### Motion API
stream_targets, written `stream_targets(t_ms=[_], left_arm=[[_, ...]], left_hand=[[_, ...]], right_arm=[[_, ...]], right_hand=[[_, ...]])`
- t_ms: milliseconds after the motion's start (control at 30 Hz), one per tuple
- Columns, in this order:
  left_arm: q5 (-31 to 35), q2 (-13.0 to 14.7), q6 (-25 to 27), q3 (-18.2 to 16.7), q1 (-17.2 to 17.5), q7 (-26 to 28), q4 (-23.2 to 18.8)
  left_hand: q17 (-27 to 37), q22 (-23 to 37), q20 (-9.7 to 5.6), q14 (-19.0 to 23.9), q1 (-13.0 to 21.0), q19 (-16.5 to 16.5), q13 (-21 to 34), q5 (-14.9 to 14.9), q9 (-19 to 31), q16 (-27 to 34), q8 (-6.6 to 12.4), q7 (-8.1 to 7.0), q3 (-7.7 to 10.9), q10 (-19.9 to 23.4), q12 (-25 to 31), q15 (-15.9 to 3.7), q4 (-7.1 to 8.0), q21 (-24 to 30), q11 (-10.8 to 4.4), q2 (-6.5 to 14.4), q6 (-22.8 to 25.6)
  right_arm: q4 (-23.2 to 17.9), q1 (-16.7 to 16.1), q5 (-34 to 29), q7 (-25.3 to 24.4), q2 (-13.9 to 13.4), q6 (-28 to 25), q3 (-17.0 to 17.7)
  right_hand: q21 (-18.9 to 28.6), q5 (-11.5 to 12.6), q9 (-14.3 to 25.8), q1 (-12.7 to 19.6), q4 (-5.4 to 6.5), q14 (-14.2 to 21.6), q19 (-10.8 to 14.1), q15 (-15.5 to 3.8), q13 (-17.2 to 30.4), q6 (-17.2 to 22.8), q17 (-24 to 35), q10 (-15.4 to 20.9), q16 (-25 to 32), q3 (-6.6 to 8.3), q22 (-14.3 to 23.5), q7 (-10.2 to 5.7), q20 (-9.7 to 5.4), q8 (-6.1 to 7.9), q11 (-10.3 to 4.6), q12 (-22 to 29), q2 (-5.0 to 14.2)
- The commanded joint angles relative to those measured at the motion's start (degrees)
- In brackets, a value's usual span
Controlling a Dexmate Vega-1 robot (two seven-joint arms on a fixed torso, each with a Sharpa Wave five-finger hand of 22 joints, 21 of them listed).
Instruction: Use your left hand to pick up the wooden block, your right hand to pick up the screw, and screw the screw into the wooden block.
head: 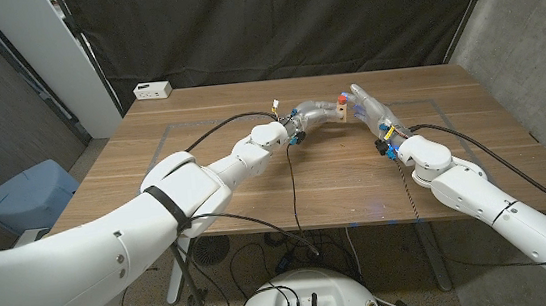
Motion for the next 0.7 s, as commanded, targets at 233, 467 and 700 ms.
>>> stream_targets(t_ms=[233,467,700], left_arm=[[0.1,-0.2,0.3,-0.1,0.1,-0.3,0.0],[0.0,-0.3,0.4,-0.1,0.1,-0.3,0.0],[-0.3,-0.4,0.4,-0.3,0.3,-0.4,0.0]], left_hand=[[0.2,0.1,0.22,-0.3,-1.5,0.2,0.2,0.3,0.1,0.0,0.17,-0.07,2.15,0.3,0.4,-1.65,2.20,0.5,-0.10,1.8,0.3],[0.2,0.1,0.24,-0.3,-1.4,0.2,0.2,0.3,0.1,0.0,0.21,-0.03,2.17,0.3,0.4,-1.67,2.15,0.5,-0.11,1.8,0.4],[0.2,0.1,0.22,-0.3,-1.4,0.2,0.2,0.3,0.1,0.0,0.21,-0.06,2.17,0.3,0.4,-1.68,2.13,0.5,-0.11,1.8,0.4]], right_arm=[[-2.6,-2.1,0.0,-0.9,-1.2,-0.3,0.8],[-3.2,-2.6,0.1,-1.1,-1.5,-0.5,1.0],[-3.6,-3.0,0.2,-1.1,-1.8,-0.8,1.1]], right_hand=[[0.2,0.3,0.2,-0.4,0.06,-10.0,-0.1,-0.09,0.0,0.6,0.1,-5.4,0.3,0.59,0.2,0.07,-0.09,0.34,-0.31,0.2,0.17],[0.2,0.3,0.2,-0.4,0.05,-9.9,-0.1,-0.10,0.0,0.6,0.1,-5.2,0.4,0.62,0.2,-0.01,-0.06,0.33,-0.33,0.2,0.16],[0.2,0.3,0.2,-0.5,0.05,-9.9,0.0,-0.13,0.0,0.6,0.1,-5.1,0.4,0.65,0.2,0.03,-0.11,0.32,-0.35,0.2,0.16]])
